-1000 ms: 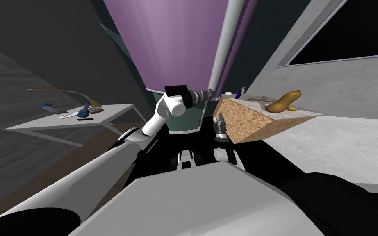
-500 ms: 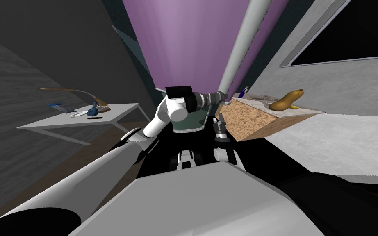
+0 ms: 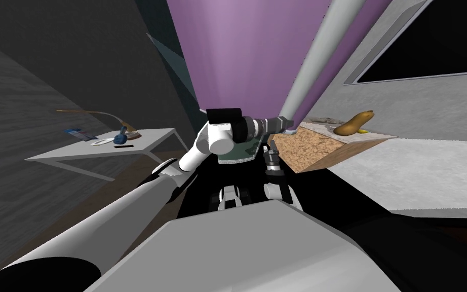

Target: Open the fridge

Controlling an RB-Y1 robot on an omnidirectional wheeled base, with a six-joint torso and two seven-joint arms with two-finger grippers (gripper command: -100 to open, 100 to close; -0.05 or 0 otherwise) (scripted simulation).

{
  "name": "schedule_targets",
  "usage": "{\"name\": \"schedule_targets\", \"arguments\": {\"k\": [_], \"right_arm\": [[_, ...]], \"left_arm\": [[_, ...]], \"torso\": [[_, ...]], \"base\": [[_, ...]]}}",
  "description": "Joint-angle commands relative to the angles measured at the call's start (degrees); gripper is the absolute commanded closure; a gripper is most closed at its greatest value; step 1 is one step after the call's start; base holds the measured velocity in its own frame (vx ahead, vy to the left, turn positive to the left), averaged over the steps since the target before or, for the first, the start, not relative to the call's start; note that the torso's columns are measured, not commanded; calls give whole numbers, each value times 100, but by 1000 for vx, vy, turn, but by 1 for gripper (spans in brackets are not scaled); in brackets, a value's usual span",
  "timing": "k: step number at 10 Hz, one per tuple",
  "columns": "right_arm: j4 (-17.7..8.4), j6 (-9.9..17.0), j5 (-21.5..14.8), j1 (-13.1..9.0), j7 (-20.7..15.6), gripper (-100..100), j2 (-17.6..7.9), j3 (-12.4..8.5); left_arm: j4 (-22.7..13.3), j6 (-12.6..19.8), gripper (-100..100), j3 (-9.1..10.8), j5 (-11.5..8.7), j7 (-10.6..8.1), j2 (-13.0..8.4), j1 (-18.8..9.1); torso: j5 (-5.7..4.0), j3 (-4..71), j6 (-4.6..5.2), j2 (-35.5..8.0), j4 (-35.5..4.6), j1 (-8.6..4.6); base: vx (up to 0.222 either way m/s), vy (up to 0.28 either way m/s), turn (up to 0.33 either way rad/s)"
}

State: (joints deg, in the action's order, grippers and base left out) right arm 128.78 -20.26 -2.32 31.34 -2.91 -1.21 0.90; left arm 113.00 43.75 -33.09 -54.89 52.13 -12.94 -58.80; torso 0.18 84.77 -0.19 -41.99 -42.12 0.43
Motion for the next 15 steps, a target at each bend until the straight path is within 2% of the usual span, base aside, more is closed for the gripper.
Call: {"name": "schedule_targets", "arguments": {"k": [1,3,4,5,6,8,9,11,15], "right_arm": [[0,0,0,0,0,0,0,0],[0,0,0,0,0,0,1,1],[0,0,0,0,0,0,0,0],[0,0,0,0,0,0,0,1],[0,0,0,0,0,0,0,0],[0,0,0,0,0,0,1,0],[0,0,0,0,0,0,-1,-1],[0,0,0,1,0,0,4,3],[0,0,0,0,0,0,3,3]], "left_arm": [[80,-14,100,-54,-241,114,26,-2],[234,-34,100,-148,-544,251,88,-3],[234,-34,100,-148,-544,251,88,-3],[311,-44,100,-195,-695,319,119,-3],[311,-44,100,-195,-695,319,119,-3],[465,-64,100,-289,-998,456,182,-4],[422,61,-100,-126,-1003,310,169,-202],[394,224,-100,69,-1131,161,164,-460],[348,497,-100,394,-1343,-87,155,-889]], "torso": [[4,8,1,9,-1,0],[6,19,-6,22,5,3],[2,7,3,6,4,2],[3,11,-4,14,5,2],[9,17,-5,19,4,15],[3,22,-6,25,8,0],[6,9,2,10,3,20],[-43,-11,20,-15,-11,-129],[-11,-23,18,-35,-18,-23]], "base": [[23,213,-35],[-2,221,-15],[3,235,-27],[11,273,-27],[-7,230,-24],[-17,272,-14],[-7,144,3],[16,-88,54],[7,-55,28]]}}
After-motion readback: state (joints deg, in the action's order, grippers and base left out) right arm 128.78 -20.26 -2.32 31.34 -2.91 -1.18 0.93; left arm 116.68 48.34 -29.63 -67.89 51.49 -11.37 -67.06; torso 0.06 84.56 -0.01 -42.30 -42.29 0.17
